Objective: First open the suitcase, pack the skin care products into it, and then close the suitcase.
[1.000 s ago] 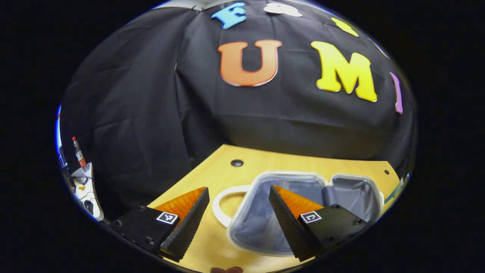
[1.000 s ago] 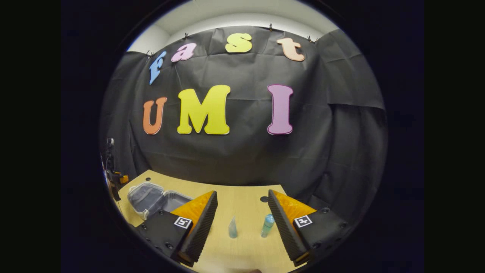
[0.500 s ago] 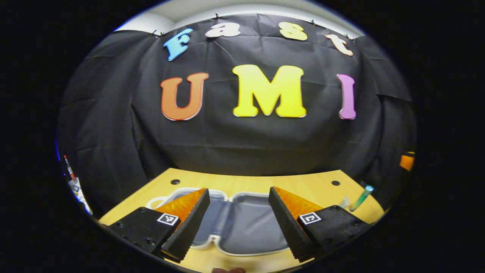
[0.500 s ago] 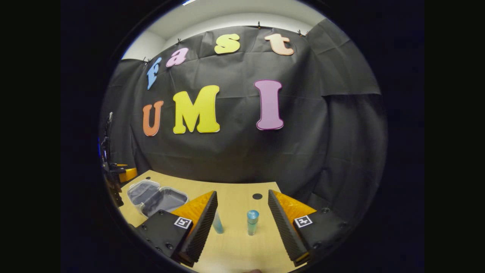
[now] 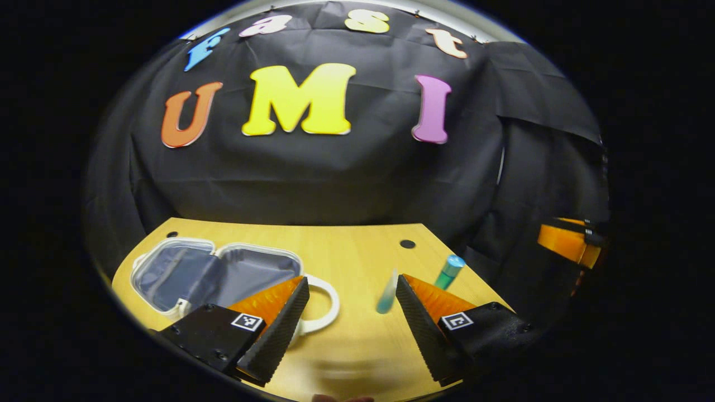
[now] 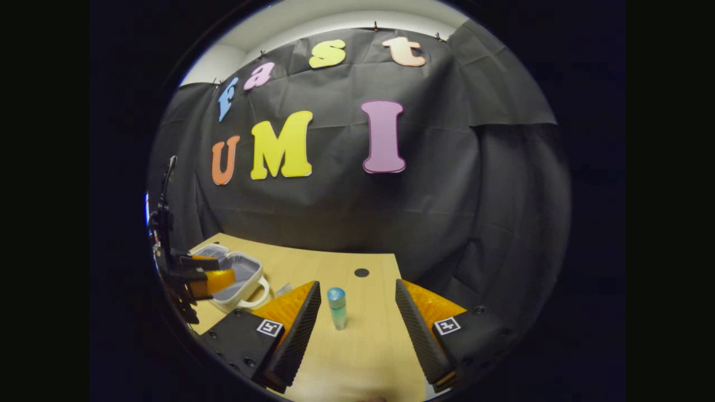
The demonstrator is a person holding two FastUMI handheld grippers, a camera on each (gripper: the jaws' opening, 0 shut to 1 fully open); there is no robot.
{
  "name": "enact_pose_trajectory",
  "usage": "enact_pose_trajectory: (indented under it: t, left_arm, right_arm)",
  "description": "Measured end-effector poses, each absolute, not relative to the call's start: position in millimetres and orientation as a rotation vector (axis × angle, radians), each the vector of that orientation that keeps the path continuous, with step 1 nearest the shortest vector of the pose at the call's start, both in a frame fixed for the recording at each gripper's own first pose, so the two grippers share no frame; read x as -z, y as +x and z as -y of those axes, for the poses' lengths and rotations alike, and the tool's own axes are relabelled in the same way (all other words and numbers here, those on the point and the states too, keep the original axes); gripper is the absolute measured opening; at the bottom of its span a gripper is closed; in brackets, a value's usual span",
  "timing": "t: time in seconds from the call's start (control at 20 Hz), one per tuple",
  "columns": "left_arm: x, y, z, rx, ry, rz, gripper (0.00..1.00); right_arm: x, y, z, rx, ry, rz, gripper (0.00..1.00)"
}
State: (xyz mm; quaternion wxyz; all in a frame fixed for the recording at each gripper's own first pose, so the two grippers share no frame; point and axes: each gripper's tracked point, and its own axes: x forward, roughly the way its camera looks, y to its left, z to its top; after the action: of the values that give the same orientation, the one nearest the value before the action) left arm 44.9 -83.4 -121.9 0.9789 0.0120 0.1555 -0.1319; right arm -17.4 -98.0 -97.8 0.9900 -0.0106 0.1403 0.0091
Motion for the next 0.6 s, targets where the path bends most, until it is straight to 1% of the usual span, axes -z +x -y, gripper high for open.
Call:
enact_pose_trajectory:
  t: [0.2, 0.35, 0.6]
  left_arm:
    - [165.4, 60.7, 131.2, 0.339, 0.072, -0.357, 1.00]
    - [207.7, 87.7, 144.9, 0.331, 0.089, -0.396, 1.00]
    - [253.9, 124.8, 142.4, 0.304, 0.042, -0.468, 1.00]
  right_arm:
    - [106.5, -24.8, 133.4, 0.011, -0.048, -0.319, 0.80]
    - [110.5, -26.2, 153.9, 0.053, -0.024, -0.343, 0.80]
    - [124.2, -33.0, 167.9, 0.095, -0.007, -0.392, 0.79]
